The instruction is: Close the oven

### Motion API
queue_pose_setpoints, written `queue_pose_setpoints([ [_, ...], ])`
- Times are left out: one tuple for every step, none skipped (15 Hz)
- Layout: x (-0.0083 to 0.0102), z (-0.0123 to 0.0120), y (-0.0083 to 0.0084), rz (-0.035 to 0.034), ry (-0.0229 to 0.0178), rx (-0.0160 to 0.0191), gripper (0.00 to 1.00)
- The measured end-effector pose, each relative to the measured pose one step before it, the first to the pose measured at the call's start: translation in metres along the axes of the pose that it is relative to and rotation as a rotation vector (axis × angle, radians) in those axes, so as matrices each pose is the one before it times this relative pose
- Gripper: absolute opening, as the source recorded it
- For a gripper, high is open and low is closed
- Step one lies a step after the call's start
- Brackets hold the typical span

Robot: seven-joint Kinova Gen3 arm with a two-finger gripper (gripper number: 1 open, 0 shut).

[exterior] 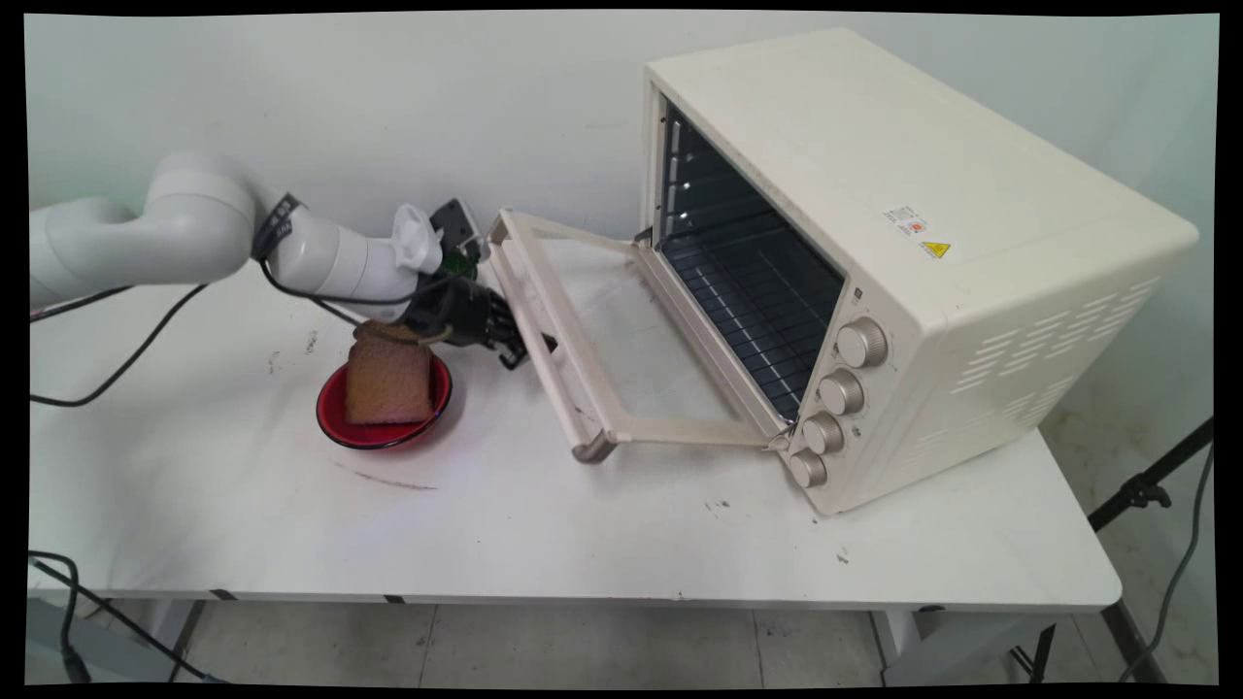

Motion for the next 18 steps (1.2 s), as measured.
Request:
queue_pose_setpoints([
  [0.00684, -0.00277, -0.00115, -0.00181, 0.01392, -0.00111, 0.0],
  [0.00762, -0.0023, -0.00093, -0.00212, 0.01428, -0.00149, 0.0],
  [0.00703, -0.0018, -0.00074, -0.00185, 0.01242, -0.00125, 0.0],
  [0.00866, -0.00165, -0.00054, -0.00171, 0.01445, -0.00182, 0.0],
  [0.00893, -0.00116, -0.00027, -0.0015, 0.01401, -0.00251, 0.0],
  [0.00801, -0.00069, -0.00013, -0.00113, 0.01199, -0.00225, 0.0],
  [0.0053, -0.00032, 0.00001, -0.00052, 0.00792, -0.00182, 0.0],
  [0.00842, -0.00013, 0.0002, -0.00046, 0.0118, -0.00344, 0.0],
  [0.00544, 0.00004, 0.00018, -0.00031, 0.00765, -0.00238, 0.0],
  [0.00837, 0.0006, 0.00033, -0.00012, 0.01123, -0.00412, 0.0],
  [0.00952, 0.00048, 0.00024, -0.00036, 0.01335, -0.00393, 0.0],
  [0.00895, 0.0006, 0.00029, -0.00001, 0.01246, -0.00383, 0.0],
  [0.00734, 0.00071, 0.00024, 0.00017, 0.00997, -0.0035, 0.0],
  [0.0079, 0.0007, 0.00018, 0.00029, 0.01086, -0.00357, 0.0],
  [0.00722, 0.00057, 0.00005, 0.00056, 0.00981, -0.00325, 0.0],
  [0.00568, 0.00028, 0.00006, 0.00138, 0.00731, -0.00296, 0.0],
  [0.00578, 0.00003, -0.00014, 0.00191, 0.00722, -0.00301, 0.0],
  [0.00506, -0.0001, -0.00018, 0.00253, 0.00614, -0.0032, 0.0],
])
